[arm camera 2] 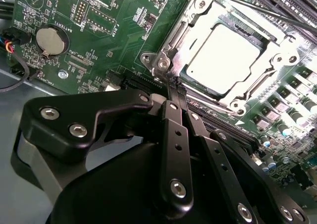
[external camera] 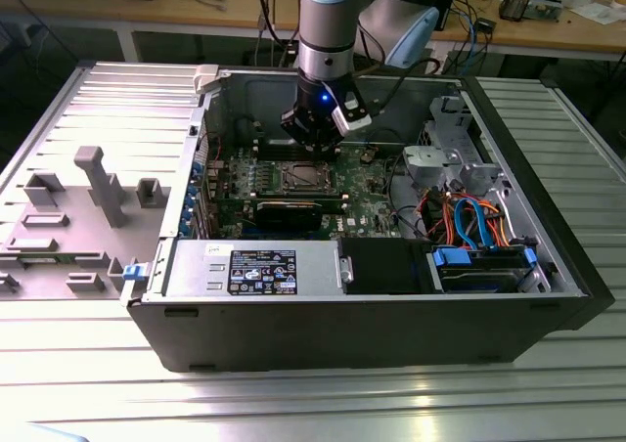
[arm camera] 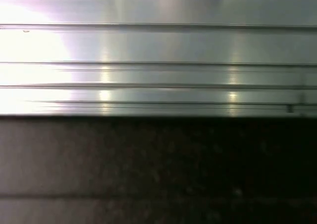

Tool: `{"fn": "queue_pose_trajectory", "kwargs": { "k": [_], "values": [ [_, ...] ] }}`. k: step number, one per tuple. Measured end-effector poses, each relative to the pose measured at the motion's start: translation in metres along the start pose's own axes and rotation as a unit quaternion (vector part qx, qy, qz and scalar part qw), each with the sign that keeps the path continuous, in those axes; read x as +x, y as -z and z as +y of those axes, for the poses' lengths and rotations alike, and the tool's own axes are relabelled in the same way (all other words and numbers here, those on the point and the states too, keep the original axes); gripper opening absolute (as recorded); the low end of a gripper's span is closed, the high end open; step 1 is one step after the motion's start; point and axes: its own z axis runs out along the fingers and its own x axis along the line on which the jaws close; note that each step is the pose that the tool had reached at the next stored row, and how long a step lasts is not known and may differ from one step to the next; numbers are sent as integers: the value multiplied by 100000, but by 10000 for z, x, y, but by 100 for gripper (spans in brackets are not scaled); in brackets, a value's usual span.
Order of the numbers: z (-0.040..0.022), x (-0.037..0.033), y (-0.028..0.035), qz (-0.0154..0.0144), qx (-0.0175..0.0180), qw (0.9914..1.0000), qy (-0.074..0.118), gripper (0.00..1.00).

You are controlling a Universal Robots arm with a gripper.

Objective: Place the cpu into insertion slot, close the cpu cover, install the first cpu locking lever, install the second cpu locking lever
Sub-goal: 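Install the first cpu locking lever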

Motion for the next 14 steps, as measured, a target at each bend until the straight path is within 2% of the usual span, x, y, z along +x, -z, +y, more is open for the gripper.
{"fn": "queue_pose_trajectory", "kwargs": {
  "k": [7,8,9,10,11,14],
  "values": [
    [-1,-2,-26,0,333,99999,-94,11],
    [-2,-2,-28,1,293,100000,-97,11],
    [-2,-2,-29,3,103,100000,-89,11],
    [-2,-3,-29,-7,-296,100000,-89,11],
    [-1,-2,-30,-11,-519,99999,-100,11],
    [1,-3,5,-11,-535,99999,-94,11]
  ]
}}
